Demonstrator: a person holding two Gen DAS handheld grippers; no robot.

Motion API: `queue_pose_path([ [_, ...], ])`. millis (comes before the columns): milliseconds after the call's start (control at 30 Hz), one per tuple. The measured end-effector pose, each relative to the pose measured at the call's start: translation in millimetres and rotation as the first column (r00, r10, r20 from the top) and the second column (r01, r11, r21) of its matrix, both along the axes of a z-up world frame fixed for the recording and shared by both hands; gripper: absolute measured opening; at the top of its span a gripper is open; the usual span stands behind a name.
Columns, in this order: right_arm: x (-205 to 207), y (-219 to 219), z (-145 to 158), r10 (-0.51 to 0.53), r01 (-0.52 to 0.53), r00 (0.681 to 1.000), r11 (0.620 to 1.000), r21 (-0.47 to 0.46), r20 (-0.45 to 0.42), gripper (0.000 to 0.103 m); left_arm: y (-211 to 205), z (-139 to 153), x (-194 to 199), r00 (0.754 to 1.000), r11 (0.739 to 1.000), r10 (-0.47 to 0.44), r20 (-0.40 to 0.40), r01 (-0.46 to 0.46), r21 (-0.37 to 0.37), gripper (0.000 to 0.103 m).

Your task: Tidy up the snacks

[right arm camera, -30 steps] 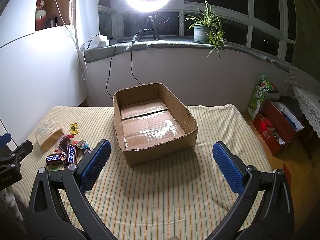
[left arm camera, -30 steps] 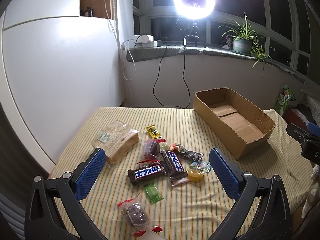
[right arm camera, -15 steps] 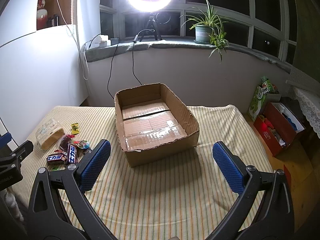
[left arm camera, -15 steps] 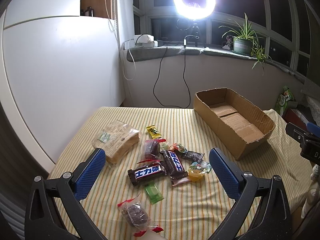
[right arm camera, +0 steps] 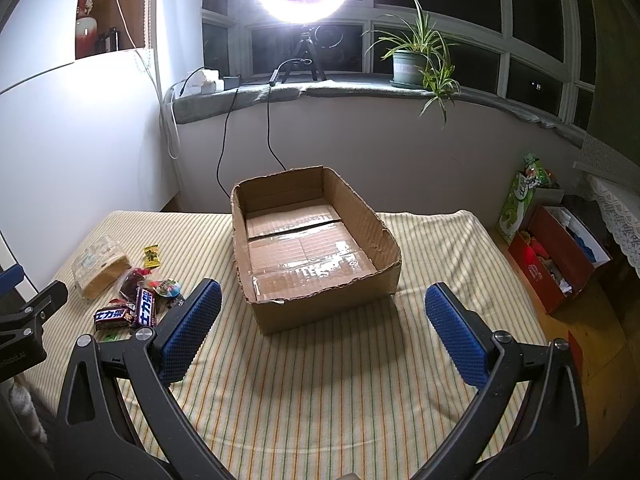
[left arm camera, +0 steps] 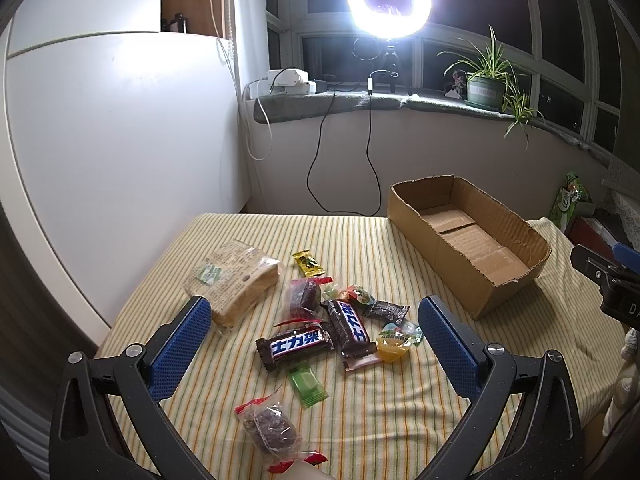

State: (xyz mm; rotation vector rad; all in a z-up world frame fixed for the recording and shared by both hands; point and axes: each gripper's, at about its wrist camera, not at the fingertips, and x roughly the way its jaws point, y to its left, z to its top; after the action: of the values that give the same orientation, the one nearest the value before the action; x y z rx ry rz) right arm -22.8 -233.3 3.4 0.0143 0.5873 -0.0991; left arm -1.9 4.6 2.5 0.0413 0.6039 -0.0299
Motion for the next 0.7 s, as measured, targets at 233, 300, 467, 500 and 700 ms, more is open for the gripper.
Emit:
queue_pose_path([
  [233,2,4,-2,0.017,-0.017,1.0,1.0,-0.002,0.0,0.103,0,-2,0,1.0,1.0,-0.001,-0.003,0.001,0.001,0.103],
  [300,2,4,-3,0.024,-0.024,1.0,1.0,-0.001,0.0,0.103,1,-4,0,1.0,1.0,-0.001,-0.004,0.001,0.001,0.103],
  [467,3,2,-6,0.04,-0.04,0.999,0.999,0.001,0.002,0.103,0,-6,1,1.0,1.0,-0.002,-0.008,0.002,0.005,0.103],
  [500,3,2,-6,0.042,-0.042,0.999,0.999,0.0,0.002,0.103,0,-7,1,1.0,1.0,-0.001,-0.009,0.001,0.006,0.103],
  [700,8,5,-12,0.067,-0.067,0.998,0.998,0.0,-0.005,0.103,5,-12,4,1.0,1.0,0.009,-0.027,-0.009,0.007,0.103],
])
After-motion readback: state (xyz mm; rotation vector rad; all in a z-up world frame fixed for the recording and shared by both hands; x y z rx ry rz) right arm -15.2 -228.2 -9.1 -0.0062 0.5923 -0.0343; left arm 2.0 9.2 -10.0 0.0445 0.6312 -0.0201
